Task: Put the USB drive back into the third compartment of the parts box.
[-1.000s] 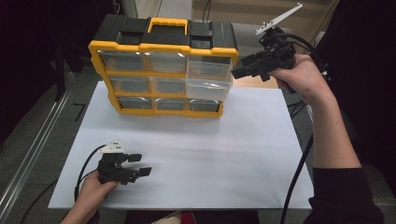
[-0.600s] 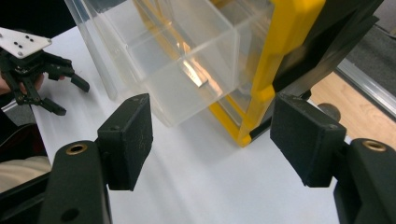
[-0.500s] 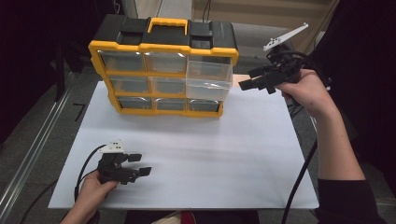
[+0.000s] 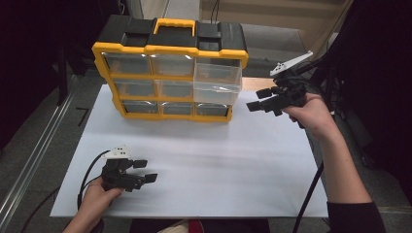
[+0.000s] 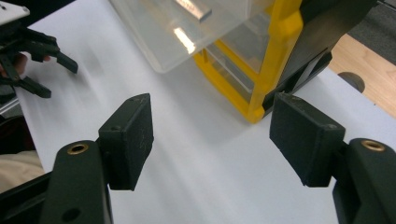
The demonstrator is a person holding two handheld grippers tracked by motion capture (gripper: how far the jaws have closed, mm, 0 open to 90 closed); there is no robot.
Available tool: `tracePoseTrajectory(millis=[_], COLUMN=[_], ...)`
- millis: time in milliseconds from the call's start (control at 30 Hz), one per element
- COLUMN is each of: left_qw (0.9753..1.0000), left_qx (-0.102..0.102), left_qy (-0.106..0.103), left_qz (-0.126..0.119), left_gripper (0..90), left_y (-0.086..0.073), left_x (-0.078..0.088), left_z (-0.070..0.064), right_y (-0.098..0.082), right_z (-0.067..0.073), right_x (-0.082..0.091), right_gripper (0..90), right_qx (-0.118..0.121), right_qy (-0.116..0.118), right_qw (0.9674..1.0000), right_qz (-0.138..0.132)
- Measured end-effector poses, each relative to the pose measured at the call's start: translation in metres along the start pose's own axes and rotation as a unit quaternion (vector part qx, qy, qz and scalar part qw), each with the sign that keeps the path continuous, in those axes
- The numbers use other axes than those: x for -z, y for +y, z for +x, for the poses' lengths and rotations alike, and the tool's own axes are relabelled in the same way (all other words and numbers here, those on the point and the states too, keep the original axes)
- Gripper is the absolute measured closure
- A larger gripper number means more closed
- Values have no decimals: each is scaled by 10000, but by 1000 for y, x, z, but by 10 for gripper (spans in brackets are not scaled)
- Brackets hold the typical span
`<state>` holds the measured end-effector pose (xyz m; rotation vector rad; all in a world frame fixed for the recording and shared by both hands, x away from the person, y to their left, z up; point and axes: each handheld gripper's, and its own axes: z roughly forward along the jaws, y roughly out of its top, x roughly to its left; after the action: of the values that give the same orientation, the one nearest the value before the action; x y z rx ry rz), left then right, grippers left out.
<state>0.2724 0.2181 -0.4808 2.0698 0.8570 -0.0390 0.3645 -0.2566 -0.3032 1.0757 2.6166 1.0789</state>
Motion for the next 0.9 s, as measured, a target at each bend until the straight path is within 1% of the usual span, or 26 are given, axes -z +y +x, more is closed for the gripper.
tracePoseTrajectory(millis=[67, 133, 167, 200, 233, 267, 333, 400, 433, 567, 667, 733, 767, 867, 900], left_qw=[10000, 10000, 10000, 10000, 10000, 10000, 10000, 10000, 10000, 10000, 10000, 10000, 10000, 10000, 10000], left_qx=[-1, -5, -5, -4, -4, 12, 16, 6, 4, 11, 6, 9, 6, 30, 25], left_qy=[-4, -10, -10, -3, -3, -4, -2, 0, 0, 5, 3, -2, 2, -38, -32], left_qz=[7, 20, 20, 9, 9, -2, -6, -4, -4, -3, -8, -8, -2, -19, -3], left_gripper=[260, 260, 260, 260, 260, 260, 260, 260, 260, 260, 260, 259, 260, 260, 260], left_y=[0, 0, 0, 0, 0, 0, 0, 0, 0, 0, 0, 0, 0, 0, 0], left_x=[0, 0, 0, 0, 0, 0, 0, 0, 0, 0, 0, 0, 0, 0, 0], left_z=[0, 0, 0, 0, 0, 0, 0, 0, 0, 0, 0, 0, 0, 0, 0], right_y=[-8, -13, -16, -18, -18, -23, -29, -31, -33, -40, -46, -50, -52, -59, -61], right_z=[1, 2, 3, 3, 3, 3, 4, 5, 6, 8, 10, 12, 13, 14, 15], right_x=[-8, -13, -16, -19, -19, -25, -32, -35, -37, -46, -52, -56, -57, -63, -66], right_gripper=[287, 288, 288, 288, 288, 288, 287, 284, 283, 282, 277, 278, 279, 281, 281], right_qx=[-75, -129, -173, -237, -237, -465, -440, -433, -420, -591, -594, -596, -614, -662, -701], right_qy=[44, 25, -7, 23, 23, 174, 79, 52, 28, 146, 89, -5, -32, -46, -30], right_qw=[10000, 9999, 9998, 9997, 9997, 9988, 9990, 9990, 9991, 9980, 9979, 9977, 9976, 9970, 9969], right_qz=[5, -32, -20, -37, -37, -46, -79, -47, -78, -161, -237, -310, -305, -386, -363])
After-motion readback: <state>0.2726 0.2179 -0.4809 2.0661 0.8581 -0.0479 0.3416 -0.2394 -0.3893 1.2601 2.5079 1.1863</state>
